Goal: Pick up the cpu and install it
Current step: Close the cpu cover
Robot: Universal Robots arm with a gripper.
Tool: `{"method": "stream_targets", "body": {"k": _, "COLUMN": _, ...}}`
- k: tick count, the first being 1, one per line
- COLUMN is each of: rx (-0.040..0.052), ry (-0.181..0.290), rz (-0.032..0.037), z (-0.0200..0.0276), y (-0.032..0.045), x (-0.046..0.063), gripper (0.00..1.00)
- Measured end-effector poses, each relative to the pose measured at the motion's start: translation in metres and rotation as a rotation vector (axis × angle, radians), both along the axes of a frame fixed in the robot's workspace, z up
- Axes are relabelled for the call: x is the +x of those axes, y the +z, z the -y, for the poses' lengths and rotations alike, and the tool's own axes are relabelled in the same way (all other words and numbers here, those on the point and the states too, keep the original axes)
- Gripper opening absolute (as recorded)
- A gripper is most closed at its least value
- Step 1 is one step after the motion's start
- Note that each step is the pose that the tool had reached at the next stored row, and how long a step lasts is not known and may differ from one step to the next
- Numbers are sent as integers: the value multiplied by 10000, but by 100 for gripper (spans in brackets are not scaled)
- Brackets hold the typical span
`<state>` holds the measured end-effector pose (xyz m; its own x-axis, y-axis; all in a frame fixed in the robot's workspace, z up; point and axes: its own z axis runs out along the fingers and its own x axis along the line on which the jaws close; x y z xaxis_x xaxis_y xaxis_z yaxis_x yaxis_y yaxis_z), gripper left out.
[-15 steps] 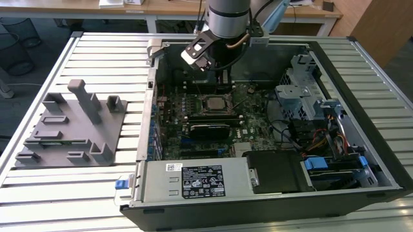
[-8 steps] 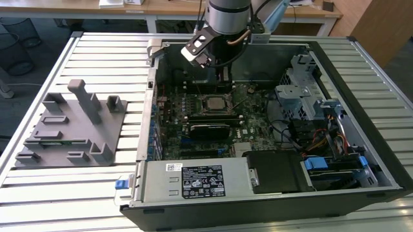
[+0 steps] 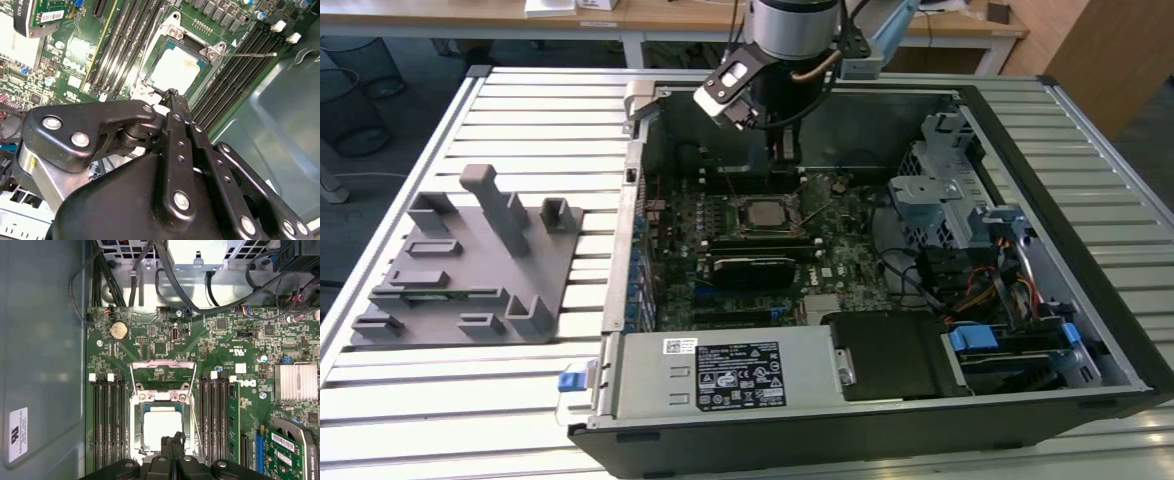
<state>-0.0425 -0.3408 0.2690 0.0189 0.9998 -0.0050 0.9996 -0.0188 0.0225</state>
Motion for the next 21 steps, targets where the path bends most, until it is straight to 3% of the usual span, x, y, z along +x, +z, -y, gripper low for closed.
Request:
{"method": "stream_targets", "body": {"k": 10, "rx": 1, "ry": 1, "rz": 1, "z": 0, "y": 13, "x": 102, "gripper": 11}}
{"method": "stream_targets", "body": {"k": 15, "rx": -1, "ry": 1, "rz": 0, "z": -7, "y": 123, "x": 103, "gripper": 11}}
{"method": "stream_targets", "body": {"k": 21, "rx": 0, "ry": 19, "rz": -10, "z": -7, "y": 128, "x": 114, "gripper": 11}}
